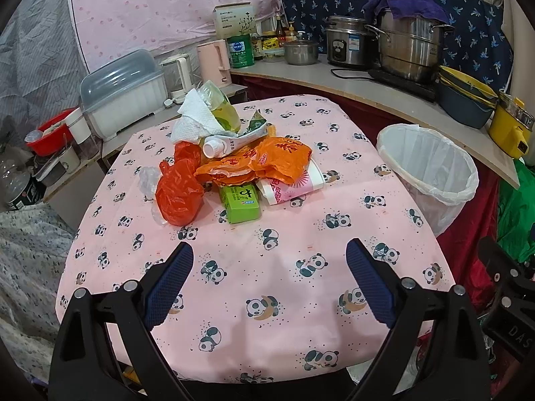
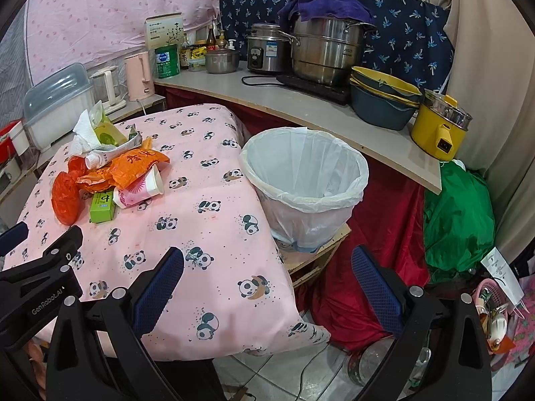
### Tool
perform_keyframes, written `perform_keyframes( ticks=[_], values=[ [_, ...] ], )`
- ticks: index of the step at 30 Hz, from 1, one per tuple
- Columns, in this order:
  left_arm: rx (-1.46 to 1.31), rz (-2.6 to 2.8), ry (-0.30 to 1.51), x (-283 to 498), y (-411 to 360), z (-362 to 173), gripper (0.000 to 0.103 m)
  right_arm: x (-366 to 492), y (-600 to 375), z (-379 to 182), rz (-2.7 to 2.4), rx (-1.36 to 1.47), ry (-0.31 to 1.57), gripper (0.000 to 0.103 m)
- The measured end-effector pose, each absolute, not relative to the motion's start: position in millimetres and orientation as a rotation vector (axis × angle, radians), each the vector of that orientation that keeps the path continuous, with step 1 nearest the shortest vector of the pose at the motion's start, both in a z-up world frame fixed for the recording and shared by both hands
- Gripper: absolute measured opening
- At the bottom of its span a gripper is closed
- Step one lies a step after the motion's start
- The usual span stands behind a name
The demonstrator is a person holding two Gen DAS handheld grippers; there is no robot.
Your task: Collect trash
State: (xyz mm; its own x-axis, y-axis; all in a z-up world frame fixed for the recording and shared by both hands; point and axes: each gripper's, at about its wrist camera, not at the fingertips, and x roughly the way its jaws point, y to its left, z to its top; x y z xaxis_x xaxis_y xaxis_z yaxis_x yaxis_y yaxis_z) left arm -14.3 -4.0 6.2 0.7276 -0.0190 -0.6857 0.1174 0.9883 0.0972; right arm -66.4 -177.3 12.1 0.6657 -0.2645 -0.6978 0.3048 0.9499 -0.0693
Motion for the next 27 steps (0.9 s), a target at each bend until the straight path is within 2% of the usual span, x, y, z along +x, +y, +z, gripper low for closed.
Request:
perform_keyframes(
  ticks=[27],
  values=[
    [0.13,-0.073,0.755,-17.0,-0.9,6.0,0.088,-66.3,-175.9,12.6,-0.32,0.048,0.774,0.096]
  ],
)
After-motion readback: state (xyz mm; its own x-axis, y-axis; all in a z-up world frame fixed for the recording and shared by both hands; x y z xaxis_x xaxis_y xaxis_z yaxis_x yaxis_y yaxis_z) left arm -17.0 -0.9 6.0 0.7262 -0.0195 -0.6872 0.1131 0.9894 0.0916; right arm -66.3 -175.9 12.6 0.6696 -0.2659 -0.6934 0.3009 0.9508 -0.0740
